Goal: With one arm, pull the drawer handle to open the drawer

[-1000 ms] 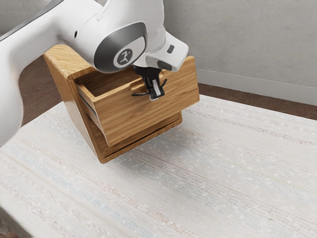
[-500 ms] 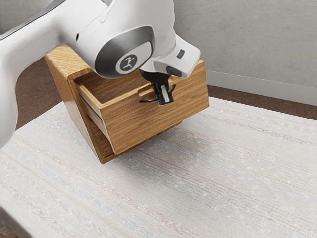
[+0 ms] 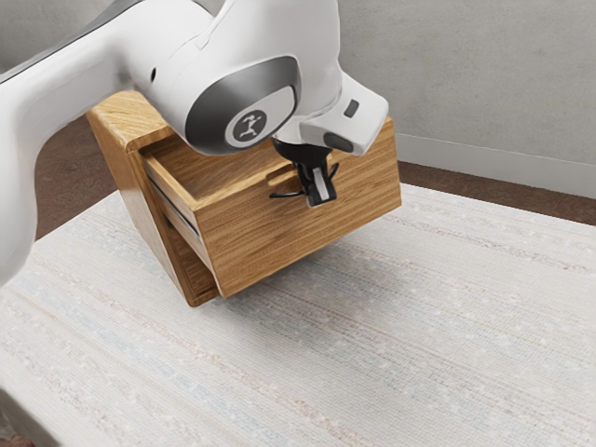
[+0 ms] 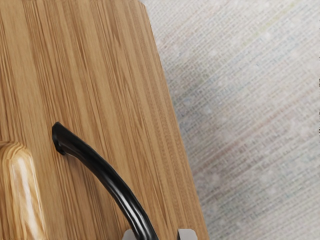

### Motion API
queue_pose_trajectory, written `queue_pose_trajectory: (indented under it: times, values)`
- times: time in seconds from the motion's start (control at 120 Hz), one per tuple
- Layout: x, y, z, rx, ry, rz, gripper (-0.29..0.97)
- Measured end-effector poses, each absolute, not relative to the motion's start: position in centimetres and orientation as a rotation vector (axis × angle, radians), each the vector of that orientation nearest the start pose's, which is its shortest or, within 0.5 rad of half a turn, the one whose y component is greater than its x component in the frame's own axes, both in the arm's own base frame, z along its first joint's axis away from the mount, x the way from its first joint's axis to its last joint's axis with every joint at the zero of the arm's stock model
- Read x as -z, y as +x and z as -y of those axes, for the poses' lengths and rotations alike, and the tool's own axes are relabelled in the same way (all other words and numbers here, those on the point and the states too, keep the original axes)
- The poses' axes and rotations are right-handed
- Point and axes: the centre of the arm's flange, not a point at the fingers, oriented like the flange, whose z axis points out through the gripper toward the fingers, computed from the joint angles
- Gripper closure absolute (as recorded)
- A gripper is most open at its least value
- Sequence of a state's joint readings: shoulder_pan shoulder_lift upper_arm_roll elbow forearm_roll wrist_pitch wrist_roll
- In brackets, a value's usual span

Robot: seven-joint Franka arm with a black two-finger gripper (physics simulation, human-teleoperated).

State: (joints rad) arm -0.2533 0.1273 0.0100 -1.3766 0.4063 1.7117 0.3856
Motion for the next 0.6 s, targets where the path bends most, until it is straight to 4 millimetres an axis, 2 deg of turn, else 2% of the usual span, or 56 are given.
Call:
queue_pose_trajectory:
  times: [0.175, 0.3, 0.392, 0.45, 0.483, 0.517, 0.6]
  values:
    - [-67.0, 59.5, 11.4, 0.255, -2.573, -0.858, 0.54]
    - [-68.4, 58.8, 11.4, 0.285, -2.572, -0.850, 0.49]
    - [-71.6, 57.9, 11.5, 0.347, -2.571, -0.832, 0.47]
    - [-76.1, 56.4, 11.1, 0.418, -2.597, -0.794, 0.44]
    - [-78.1, 55.3, 10.1, 0.427, -2.630, -0.750, 0.39]
    - [-79.4, 54.3, 8.0, 0.403, -2.690, -0.677, 0.33]
    - [-80.2, 52.4, -0.4, 0.309, -2.848, -0.421, 0.22]
